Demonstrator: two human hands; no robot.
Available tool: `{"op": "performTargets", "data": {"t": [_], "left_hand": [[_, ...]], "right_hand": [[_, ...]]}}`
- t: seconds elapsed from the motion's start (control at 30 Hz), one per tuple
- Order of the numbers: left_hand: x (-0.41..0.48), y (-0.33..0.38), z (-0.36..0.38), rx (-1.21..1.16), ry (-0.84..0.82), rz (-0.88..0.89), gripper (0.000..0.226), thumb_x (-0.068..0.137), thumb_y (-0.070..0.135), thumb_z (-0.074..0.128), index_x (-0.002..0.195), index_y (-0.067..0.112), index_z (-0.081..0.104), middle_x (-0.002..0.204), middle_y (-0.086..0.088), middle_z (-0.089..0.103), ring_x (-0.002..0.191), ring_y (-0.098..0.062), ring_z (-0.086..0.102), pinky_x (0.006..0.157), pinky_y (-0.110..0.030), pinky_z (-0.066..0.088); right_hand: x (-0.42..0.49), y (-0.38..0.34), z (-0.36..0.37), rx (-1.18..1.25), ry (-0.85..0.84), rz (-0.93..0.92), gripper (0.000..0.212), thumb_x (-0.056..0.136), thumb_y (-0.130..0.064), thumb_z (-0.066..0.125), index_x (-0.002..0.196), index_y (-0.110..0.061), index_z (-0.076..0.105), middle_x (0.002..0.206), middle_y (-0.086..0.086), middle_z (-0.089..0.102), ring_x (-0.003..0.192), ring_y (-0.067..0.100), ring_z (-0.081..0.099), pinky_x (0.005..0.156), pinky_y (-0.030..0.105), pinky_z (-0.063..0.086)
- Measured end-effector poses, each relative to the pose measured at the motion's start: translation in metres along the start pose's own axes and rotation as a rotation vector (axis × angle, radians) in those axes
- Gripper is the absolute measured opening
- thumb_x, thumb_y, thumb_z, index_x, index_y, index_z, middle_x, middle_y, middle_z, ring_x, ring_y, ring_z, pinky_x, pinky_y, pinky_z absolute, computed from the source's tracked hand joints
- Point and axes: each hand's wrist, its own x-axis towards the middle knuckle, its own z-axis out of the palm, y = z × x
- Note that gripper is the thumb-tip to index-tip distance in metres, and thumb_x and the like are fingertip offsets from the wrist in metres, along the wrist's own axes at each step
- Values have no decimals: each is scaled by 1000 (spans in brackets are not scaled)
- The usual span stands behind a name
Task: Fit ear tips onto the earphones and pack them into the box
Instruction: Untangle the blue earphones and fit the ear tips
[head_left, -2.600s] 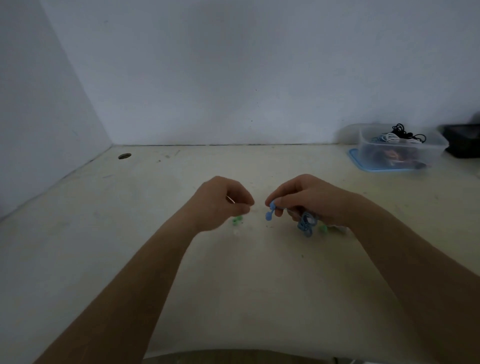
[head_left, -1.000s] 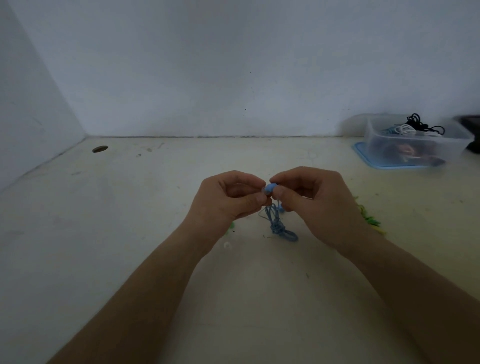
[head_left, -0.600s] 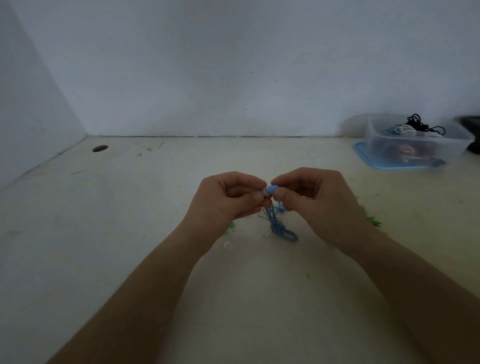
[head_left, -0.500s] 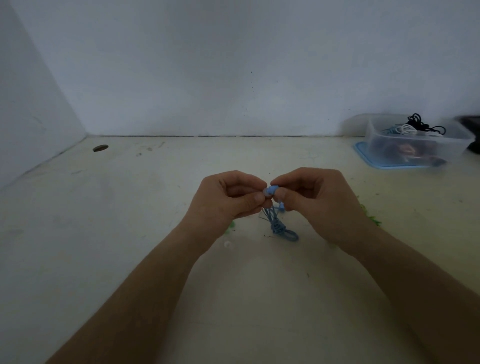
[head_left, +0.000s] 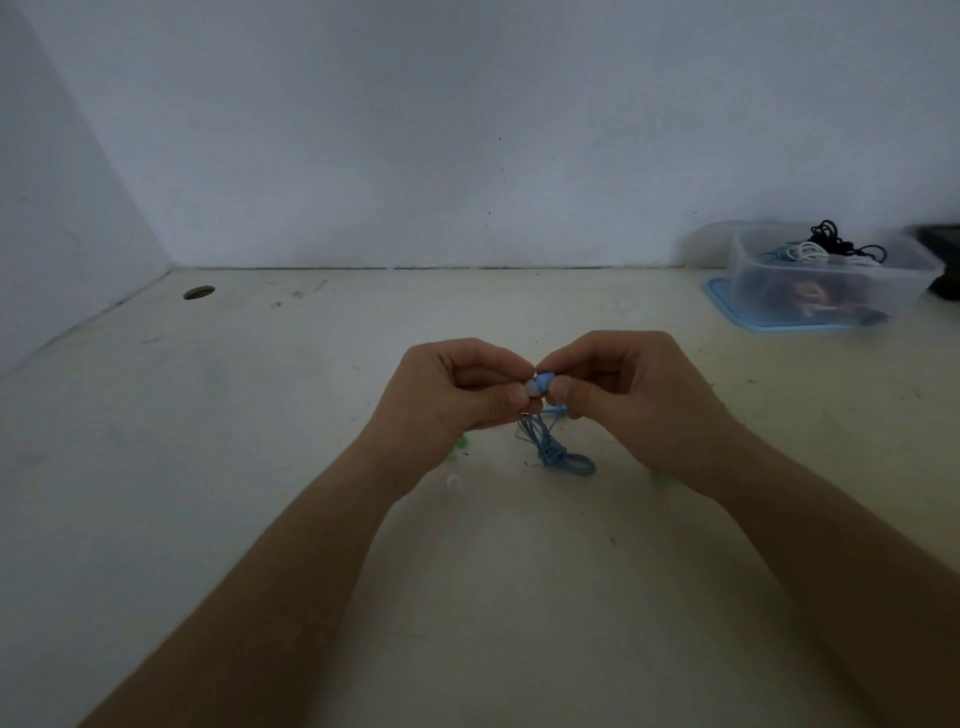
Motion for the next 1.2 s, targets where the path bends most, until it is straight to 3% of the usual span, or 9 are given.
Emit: {"op": "performTargets", "data": {"t": [0.1, 0.53, 0.97, 1.2], "left_hand": [[-1, 1, 1, 0, -6, -1, 18, 71, 5, 74, 89, 7, 72, 82, -10, 77, 77, -21, 75, 69, -24, 59], [-2, 2, 2, -10, -1, 2, 16, 78, -4, 72, 88, 7, 72, 81, -9, 77, 76, -20, 75, 67, -22, 58], [-1, 0, 1, 60, -1, 13, 15, 79, -2, 73, 89, 9, 73, 84, -11, 77, 78, -24, 75, 70, -25, 59], [-2, 1, 1, 33, -9, 10, 15, 76, 1, 74, 90, 8, 73, 84, -11, 77, 78, -22, 75, 69, -24, 58]], "right_hand": [[0, -1, -1, -53, -3, -21, 13, 88, -8, 71, 92, -19, 75, 79, -1, 76, 71, 12, 71, 70, 28, 59], [-1, 0, 0, -115, 49, -24, 12, 87, -9, 74, 93, -19, 76, 80, -1, 76, 76, 16, 73, 75, 41, 60], [-2, 1, 4, -219, 57, -41, 9, 86, -15, 74, 91, -22, 76, 76, -6, 75, 71, 12, 71, 71, 39, 59], [0, 1, 1, -38, 3, 10, 14, 87, -6, 71, 91, -19, 75, 79, -2, 77, 71, 10, 72, 70, 26, 58]]}}
